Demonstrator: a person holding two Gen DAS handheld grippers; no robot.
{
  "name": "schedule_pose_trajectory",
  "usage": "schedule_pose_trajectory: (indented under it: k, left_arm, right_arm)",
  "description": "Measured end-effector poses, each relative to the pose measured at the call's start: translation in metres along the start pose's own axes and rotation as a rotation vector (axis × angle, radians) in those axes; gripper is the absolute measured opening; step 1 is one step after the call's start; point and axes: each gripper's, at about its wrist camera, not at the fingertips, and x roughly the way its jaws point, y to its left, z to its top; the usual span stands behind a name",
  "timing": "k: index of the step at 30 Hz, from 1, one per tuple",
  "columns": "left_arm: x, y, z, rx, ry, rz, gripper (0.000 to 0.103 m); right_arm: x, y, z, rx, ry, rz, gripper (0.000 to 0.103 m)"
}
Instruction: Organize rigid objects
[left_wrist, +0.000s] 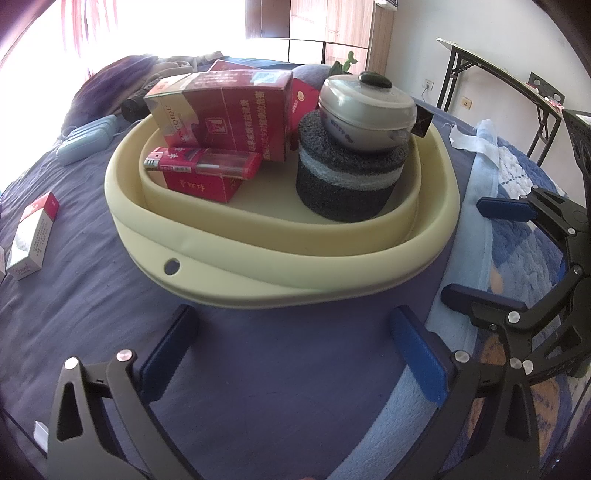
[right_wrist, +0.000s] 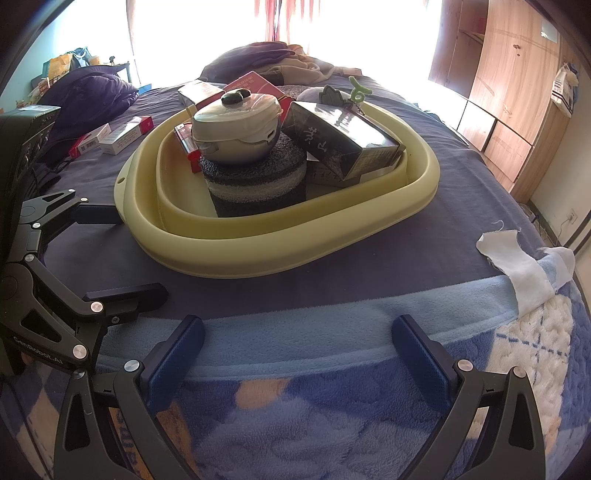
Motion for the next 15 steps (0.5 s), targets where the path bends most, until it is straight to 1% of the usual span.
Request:
schedule_pose_trajectory:
  k: [15]
  left_arm:
    - [0.0000, 0.0000, 0.0000, 0.000, 0.000, 0.000, 0.103]
  right_arm:
    - [0.0007, -0.0007, -0.0006, 0.000, 0.000, 0.000, 0.103]
